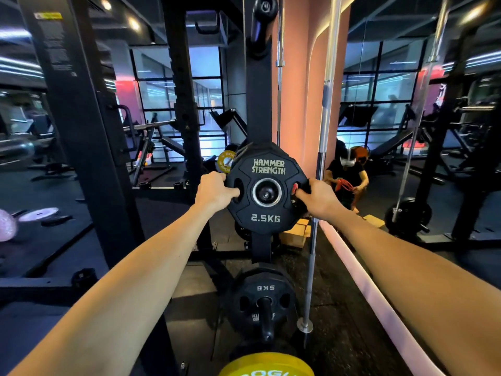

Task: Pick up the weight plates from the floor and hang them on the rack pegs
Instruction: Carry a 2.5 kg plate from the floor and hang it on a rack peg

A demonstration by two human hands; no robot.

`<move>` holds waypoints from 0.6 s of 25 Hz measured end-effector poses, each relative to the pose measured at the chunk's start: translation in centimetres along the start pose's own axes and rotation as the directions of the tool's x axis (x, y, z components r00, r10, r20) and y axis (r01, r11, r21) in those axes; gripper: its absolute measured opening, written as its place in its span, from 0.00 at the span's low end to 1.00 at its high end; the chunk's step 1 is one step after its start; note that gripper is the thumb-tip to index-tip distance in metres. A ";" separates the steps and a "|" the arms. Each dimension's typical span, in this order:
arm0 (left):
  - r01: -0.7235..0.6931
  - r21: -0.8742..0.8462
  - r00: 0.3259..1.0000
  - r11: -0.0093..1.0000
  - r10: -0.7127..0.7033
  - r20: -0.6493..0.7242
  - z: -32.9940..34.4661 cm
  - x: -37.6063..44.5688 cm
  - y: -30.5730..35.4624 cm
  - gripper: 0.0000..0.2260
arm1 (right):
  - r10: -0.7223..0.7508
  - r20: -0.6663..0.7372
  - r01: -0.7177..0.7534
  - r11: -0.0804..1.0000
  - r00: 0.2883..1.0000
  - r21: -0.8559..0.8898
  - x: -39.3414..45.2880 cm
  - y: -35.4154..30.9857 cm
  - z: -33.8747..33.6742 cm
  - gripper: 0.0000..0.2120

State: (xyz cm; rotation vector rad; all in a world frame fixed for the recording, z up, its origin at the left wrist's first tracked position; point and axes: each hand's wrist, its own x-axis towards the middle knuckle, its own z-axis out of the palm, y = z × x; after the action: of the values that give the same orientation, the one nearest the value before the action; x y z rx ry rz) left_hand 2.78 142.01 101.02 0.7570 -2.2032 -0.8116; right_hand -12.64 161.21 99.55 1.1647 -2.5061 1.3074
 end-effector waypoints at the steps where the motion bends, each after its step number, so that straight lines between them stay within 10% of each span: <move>1: -0.002 -0.010 1.000 1.000 0.002 0.004 0.5 0.3 -0.3 0.05 | 0.013 0.008 -0.013 1.000 1.000 0.010 0.3 0.5 0.4 0.14; 15: 0.025 -0.058 0.998 0.998 -0.028 -0.054 3.3 5.4 -1.8 0.10 | 0.080 0.057 -0.090 0.975 0.995 0.203 5.4 2.3 2.5 0.14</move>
State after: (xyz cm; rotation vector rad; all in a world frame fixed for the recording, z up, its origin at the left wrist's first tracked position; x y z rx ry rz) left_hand -2.48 138.21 99.87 0.7722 -2.1166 -0.8539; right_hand -17.30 156.99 98.54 1.1509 -2.5292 1.6122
